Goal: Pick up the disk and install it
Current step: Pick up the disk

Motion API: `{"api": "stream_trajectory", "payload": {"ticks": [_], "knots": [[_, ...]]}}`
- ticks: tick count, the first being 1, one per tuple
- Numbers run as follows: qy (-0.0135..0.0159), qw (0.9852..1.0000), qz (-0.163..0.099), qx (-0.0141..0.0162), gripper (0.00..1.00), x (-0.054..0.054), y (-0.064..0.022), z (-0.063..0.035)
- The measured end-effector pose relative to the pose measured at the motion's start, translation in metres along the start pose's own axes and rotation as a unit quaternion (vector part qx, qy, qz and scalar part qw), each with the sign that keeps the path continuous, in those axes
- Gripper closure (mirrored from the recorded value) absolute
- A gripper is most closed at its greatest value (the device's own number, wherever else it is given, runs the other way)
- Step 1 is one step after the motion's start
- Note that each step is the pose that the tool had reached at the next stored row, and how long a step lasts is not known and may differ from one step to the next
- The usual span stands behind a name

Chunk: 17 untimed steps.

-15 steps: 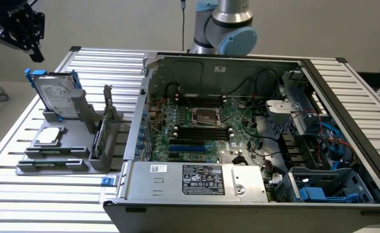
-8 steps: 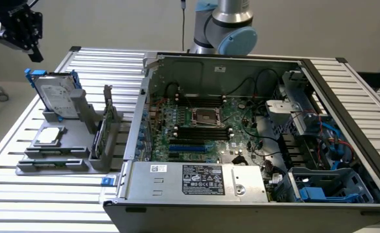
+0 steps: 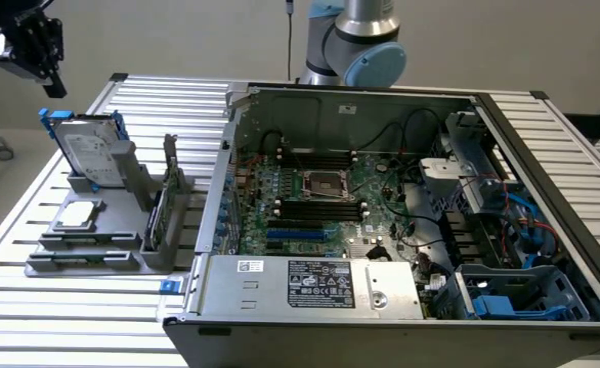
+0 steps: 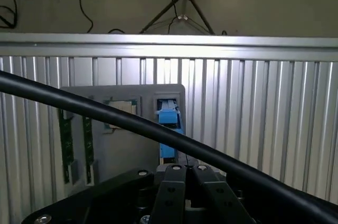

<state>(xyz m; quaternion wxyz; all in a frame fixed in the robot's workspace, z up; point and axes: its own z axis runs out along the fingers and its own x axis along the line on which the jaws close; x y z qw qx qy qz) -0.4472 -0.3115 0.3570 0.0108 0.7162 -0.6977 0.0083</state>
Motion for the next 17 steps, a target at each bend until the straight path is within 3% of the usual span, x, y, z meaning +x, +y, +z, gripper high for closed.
{"api": "stream_trajectory", "payload": {"ticks": [5, 10, 11, 14, 15, 17], "knots": [[0.0, 0.9994, -0.035, -0.004, 0.89, 0.0, 0.0, 0.0], [0.0003, 0.9985, -0.054, -0.0032, 0.88, 0.0, 0.0066, 0.0], [0.0004, 0.9985, -0.054, -0.0021, 0.83, 0.0, 0.0093, 0.0], [0.001, 0.9985, -0.054, 0.0053, 0.76, 0.0, 0.0124, 0.001], [0.0011, 0.9985, -0.054, 0.0075, 0.64, 0.0, 0.0124, 0.0018], [0.0013, 0.9985, -0.053, 0.0099, 0.58, 0.0, 0.0124, 0.0043]]}}
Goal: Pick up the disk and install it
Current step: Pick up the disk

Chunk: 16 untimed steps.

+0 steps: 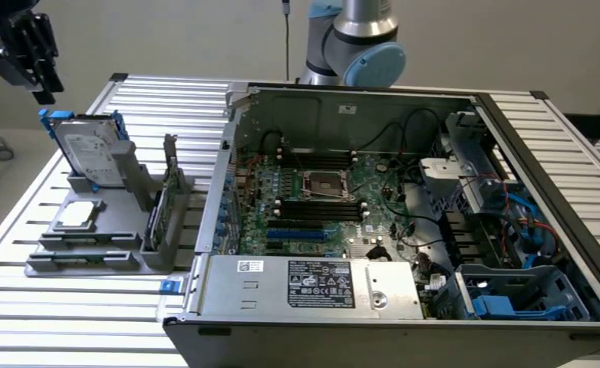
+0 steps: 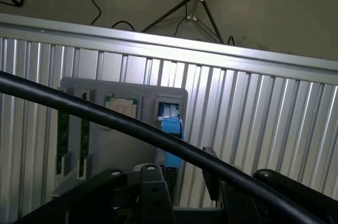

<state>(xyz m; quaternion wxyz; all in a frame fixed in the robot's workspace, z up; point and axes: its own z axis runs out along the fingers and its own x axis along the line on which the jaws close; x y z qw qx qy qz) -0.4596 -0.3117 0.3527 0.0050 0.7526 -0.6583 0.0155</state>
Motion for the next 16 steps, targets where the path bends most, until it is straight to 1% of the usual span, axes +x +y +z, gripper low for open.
{"api": "stream_trajectory", "payload": {"ticks": [1, 2, 3, 4, 10, 16], "knots": [[0.0, 1.0, 0.0, 0.0004, 0.58, 0.001, 0.0001, 0.0016], [0.0, 1.0, 0.0, 0.0003, 0.53, 0.001, 0.0003, 0.003], [0.0001, 1.0, 0.0, 0.0003, 0.53, 0.003, 0.0005, 0.0041], [0.0001, 1.0, 0.0, 0.0003, 0.46, 0.004, 0.0007, 0.0052], [0.0001, 1.0, 0.0, 0.0004, 0.46, 0.016, 0.0023, 0.0155], [0.0001, 1.0, 0.0, 0.0005, 0.46, 0.017, -0.0008, 0.0261]]}}
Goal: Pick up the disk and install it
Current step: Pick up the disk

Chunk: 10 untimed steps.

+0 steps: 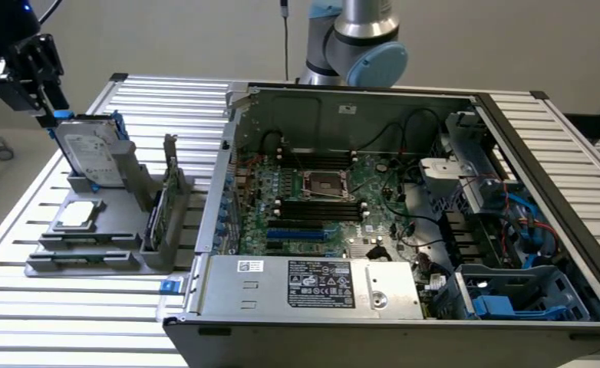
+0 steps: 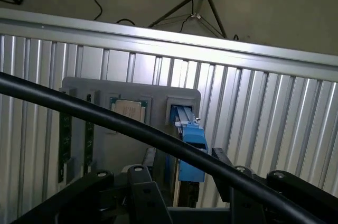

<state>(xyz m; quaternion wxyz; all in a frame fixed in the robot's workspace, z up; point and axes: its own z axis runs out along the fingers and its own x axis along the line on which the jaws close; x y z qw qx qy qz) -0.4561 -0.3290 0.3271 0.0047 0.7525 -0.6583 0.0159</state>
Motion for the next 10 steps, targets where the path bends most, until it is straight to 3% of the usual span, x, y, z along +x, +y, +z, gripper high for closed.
{"api": "stream_trajectory", "payload": {"ticks": [10], "knots": [[-0.0003, 1.0, 0.005, 0.0, 0.46, 0.0, -0.0024, 0.0177]]}}
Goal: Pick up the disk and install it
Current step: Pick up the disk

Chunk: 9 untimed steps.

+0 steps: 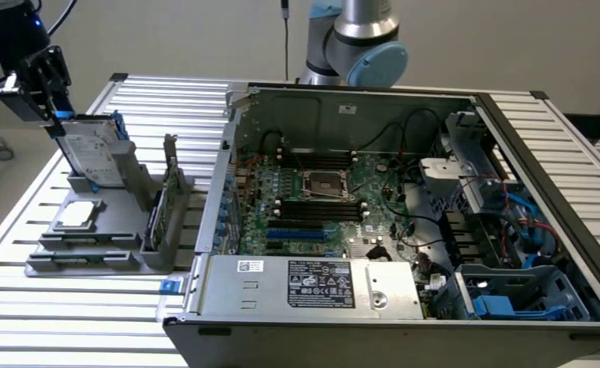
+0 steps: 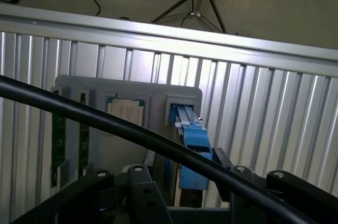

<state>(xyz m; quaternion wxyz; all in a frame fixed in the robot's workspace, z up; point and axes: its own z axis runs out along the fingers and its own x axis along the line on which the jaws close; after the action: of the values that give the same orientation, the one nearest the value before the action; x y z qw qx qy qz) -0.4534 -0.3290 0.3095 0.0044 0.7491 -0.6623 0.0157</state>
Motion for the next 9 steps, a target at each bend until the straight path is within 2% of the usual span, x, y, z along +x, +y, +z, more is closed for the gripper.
{"api": "stream_trajectory", "payload": {"ticks": [9], "knots": [[-0.0013, 0.9998, 0.022, -0.0005, 0.46, -0.001, -0.0003, 0.0138]]}}
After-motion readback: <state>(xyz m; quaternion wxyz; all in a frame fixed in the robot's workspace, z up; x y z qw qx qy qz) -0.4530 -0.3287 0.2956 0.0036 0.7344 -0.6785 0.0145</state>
